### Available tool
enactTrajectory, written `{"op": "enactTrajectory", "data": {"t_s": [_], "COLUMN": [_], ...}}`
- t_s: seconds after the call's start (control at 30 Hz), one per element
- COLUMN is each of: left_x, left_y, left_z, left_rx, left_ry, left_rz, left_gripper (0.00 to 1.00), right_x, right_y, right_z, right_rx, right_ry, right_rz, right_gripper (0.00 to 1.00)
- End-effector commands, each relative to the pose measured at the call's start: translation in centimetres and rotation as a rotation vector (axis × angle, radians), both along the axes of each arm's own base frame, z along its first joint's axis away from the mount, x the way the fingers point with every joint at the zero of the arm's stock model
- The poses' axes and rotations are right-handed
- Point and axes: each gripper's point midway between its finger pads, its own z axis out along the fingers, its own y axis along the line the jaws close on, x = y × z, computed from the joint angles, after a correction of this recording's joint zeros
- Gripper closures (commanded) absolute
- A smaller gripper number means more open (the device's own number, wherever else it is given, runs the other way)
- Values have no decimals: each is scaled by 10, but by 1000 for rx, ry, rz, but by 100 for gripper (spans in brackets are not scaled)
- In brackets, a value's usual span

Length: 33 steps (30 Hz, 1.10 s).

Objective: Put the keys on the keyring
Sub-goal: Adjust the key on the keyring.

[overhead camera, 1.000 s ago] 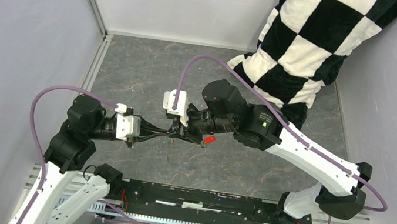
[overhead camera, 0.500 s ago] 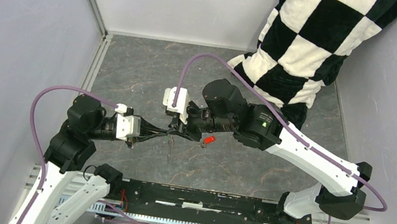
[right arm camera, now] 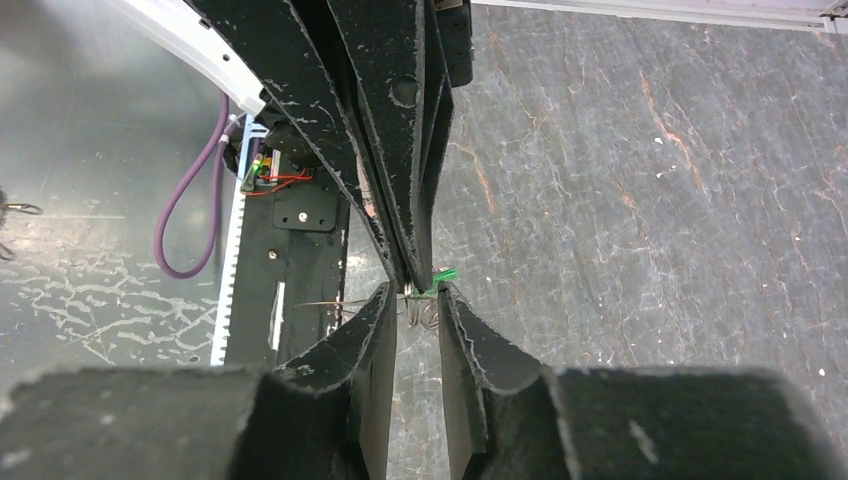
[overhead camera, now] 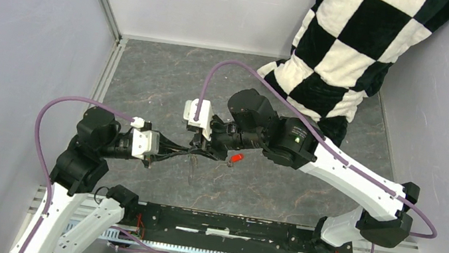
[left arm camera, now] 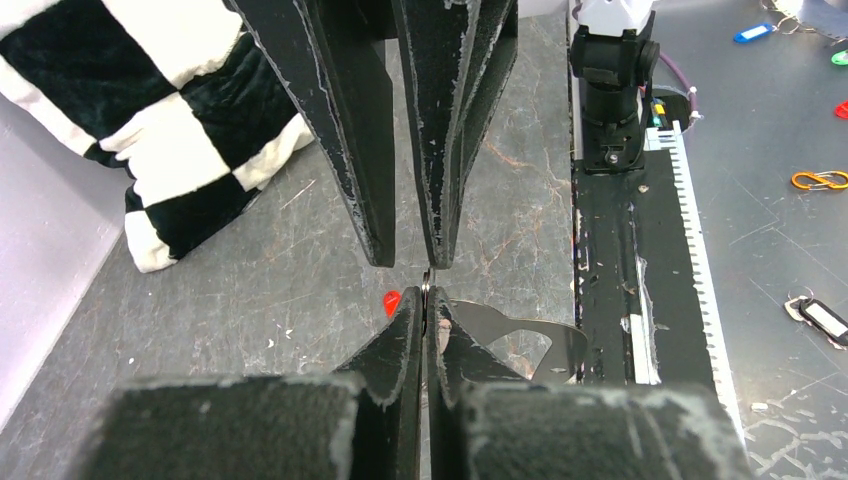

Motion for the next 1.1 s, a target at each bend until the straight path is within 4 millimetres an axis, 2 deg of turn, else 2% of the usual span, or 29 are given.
{"op": "enactTrajectory", "data": {"t_s": [0.0, 0.37, 0.57, 0.77, 0.93, 1.07], "left_x": [-1, 0, 0, -1, -1, -2], "left_y": [0, 0, 0, 0, 1, 0], "left_z": [14, 14, 14, 16, 16, 16], "left_rx": [-12, -10, -10, -13, -14, -16], "left_ry": [-98, -96, -95, -98, -99, -96], "left_rz": [-21, -13, -12, -11, -10, -15], "left_gripper": [98, 98, 98, 98, 98, 98], "right_x": [-5, -12, -12, -7, 5, 11], "right_y": [4, 2, 2, 4, 1, -1], "right_z": [15, 5, -3, -2, -8, 1], "right_rx": [43, 22, 11, 17, -8, 35], "right_ry": [10, 33, 37, 24, -1, -32], "right_rz": [27, 58, 59, 38, -24, -64], "right_gripper": [73, 73, 77, 81, 77, 73]}}
